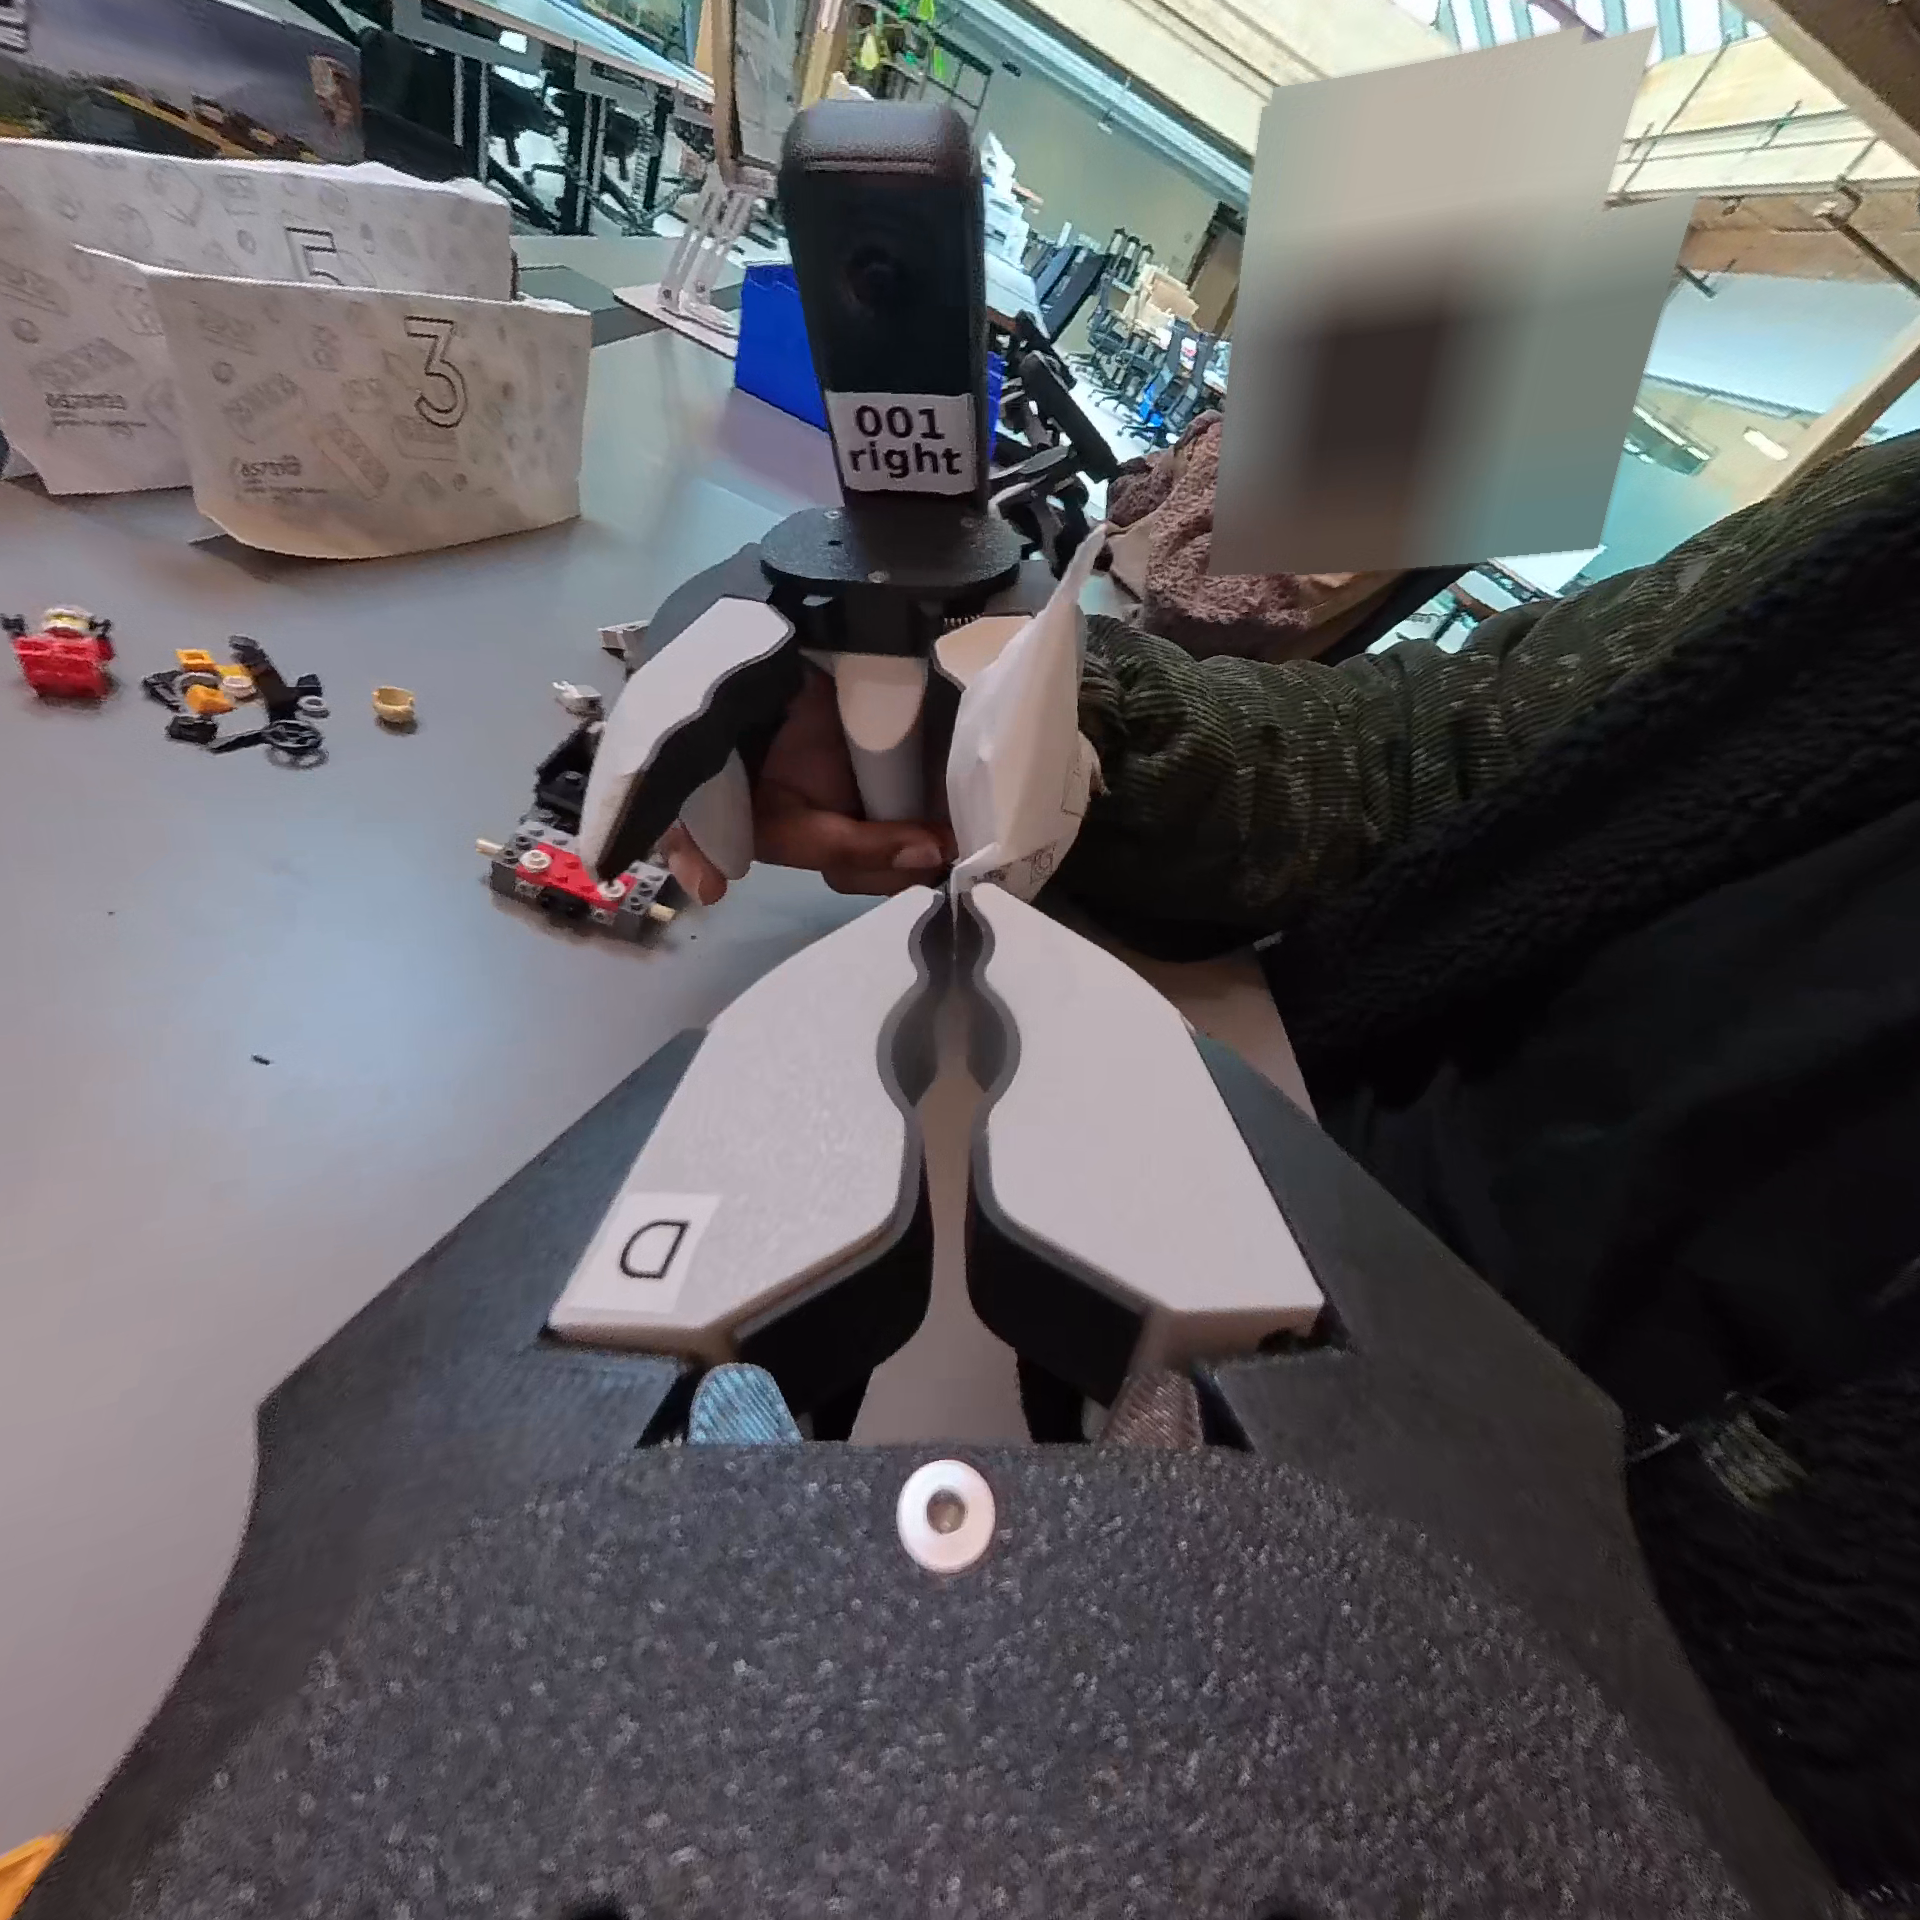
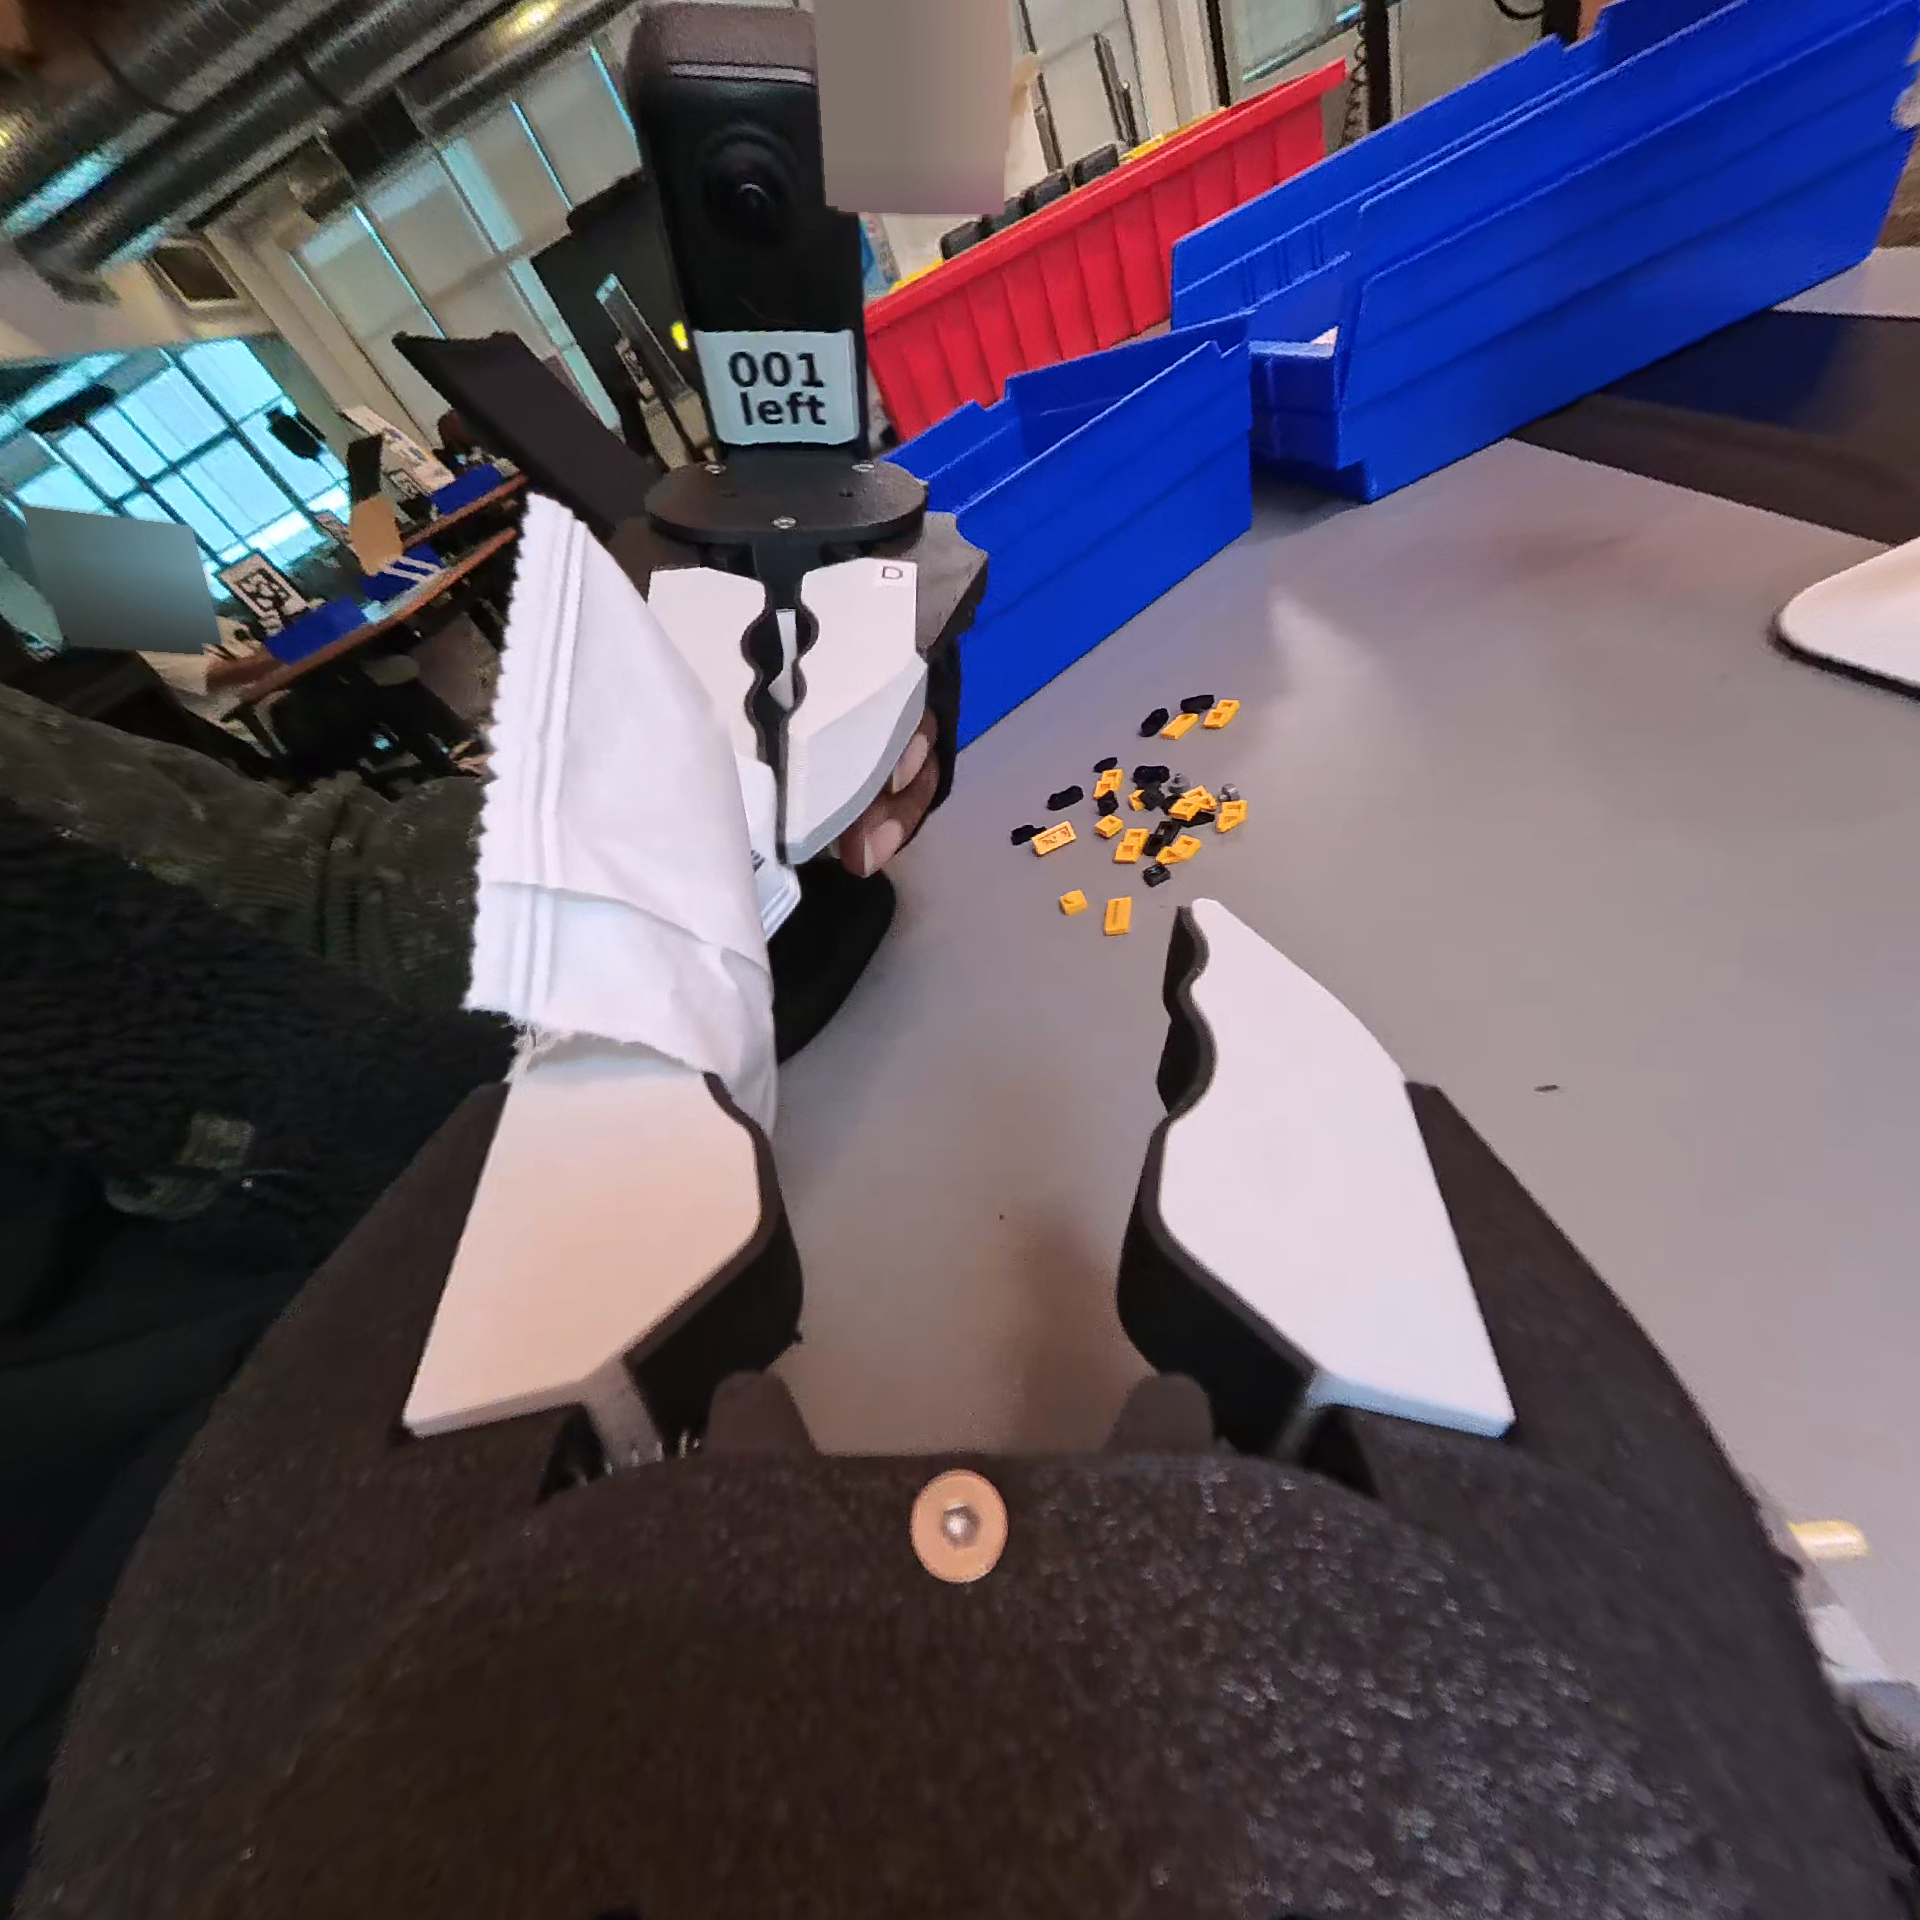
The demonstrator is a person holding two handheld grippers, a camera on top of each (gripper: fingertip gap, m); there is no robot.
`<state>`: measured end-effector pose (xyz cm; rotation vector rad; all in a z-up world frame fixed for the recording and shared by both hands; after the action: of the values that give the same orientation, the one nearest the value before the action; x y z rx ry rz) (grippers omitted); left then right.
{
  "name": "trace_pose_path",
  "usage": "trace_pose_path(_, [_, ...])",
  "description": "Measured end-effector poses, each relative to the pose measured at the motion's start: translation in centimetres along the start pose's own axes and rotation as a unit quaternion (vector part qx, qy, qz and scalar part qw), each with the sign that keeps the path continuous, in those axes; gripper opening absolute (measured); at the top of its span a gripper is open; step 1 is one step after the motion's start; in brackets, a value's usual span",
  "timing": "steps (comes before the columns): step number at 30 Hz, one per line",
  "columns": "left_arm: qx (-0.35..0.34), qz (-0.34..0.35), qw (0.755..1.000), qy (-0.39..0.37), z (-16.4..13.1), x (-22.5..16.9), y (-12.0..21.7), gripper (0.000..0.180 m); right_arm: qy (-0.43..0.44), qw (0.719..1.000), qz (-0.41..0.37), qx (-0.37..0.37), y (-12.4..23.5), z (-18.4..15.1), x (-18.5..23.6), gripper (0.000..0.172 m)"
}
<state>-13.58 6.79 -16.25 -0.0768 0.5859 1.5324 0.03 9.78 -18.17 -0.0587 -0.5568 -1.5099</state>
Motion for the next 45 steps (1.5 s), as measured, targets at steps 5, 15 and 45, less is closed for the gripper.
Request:
trace_pose_path(5, [-0.011, 0.002, 1.0, 0.011, 0.1, 0.3, 0.6, 0.0, 0.01, 0.998, -0.044, -0.05, 1.0, 0.7, -0.4, 0.055])
trace_pose_path(15, [0.009, 0.023, 1.0, 0.005, 0.0, 0.3, -0.1, 0.0, -0.004, 0.999, -0.038, -0.028, 0.3, 0.4, -0.3, 0.072])
trace_pose_path(45, [0.005, 0.019, 0.999, 0.029, -0.3, 0.8, -0.6, 0.0, -0.058, 0.992, 0.013, -0.113, 2.1, 1.7, -0.3, 0.071])
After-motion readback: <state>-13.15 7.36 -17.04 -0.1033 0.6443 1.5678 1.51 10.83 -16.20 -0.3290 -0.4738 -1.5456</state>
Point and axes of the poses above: each gripper's, where its closed fingertips meet, y back along the fingers, z out of its top, x = y × z across the jaws, the point moved 7 cm from there along y, back along the fingers, and after that the axes turned 10 degrees about x, right-handed, at the moved point
